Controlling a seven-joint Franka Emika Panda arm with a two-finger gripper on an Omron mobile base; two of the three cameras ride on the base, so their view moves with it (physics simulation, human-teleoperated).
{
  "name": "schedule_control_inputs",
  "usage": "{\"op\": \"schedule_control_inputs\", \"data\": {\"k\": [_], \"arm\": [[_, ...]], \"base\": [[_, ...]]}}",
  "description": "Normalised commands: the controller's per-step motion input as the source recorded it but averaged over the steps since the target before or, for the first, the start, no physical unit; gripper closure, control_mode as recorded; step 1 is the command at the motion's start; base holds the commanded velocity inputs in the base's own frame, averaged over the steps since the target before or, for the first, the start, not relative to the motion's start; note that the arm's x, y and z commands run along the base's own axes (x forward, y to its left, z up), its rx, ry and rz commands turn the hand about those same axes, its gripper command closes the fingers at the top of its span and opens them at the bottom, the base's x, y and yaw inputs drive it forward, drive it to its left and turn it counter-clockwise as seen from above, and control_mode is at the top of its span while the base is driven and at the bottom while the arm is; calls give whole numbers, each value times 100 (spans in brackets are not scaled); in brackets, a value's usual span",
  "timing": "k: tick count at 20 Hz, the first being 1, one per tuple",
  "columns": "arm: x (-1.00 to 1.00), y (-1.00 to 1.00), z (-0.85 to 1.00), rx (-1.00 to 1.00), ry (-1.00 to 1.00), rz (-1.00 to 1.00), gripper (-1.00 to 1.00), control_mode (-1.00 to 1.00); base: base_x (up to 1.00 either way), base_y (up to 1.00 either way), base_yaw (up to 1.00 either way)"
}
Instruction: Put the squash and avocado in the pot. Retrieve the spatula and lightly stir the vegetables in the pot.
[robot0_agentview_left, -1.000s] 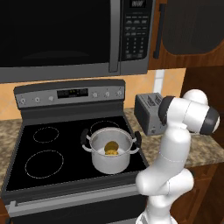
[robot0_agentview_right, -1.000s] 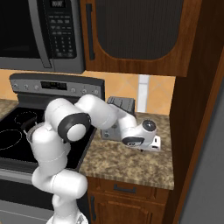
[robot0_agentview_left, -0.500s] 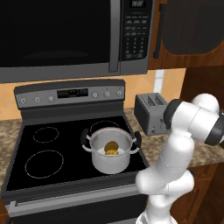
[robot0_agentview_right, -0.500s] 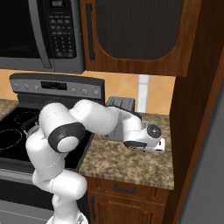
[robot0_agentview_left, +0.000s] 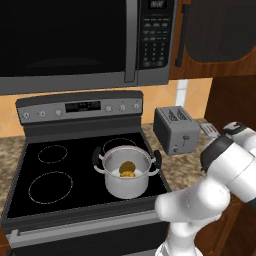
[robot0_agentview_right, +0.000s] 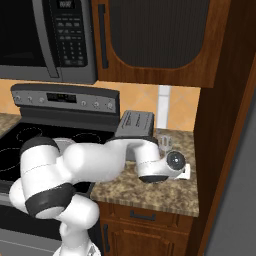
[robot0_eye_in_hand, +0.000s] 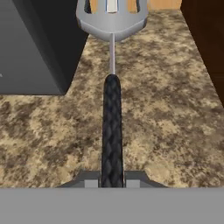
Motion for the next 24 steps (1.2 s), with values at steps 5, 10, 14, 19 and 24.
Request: {"op": "schedule_control_inputs", "data": {"k": [5,10,14,19,24], "arm": [[-13,2,6,0,-1,0,100,-100],[-77,0,49,-3,-4,0,100,-100],[-100,0,74,-5,-1,0,100,-100],[-95,3,93,-14,-10,5,100,-100],[-65,39,69,-25,-11,28,100,-100]], "base": [[0,0,0],[0,0,0],[0,0,0],[0,0,0],[0,0,0]]}}
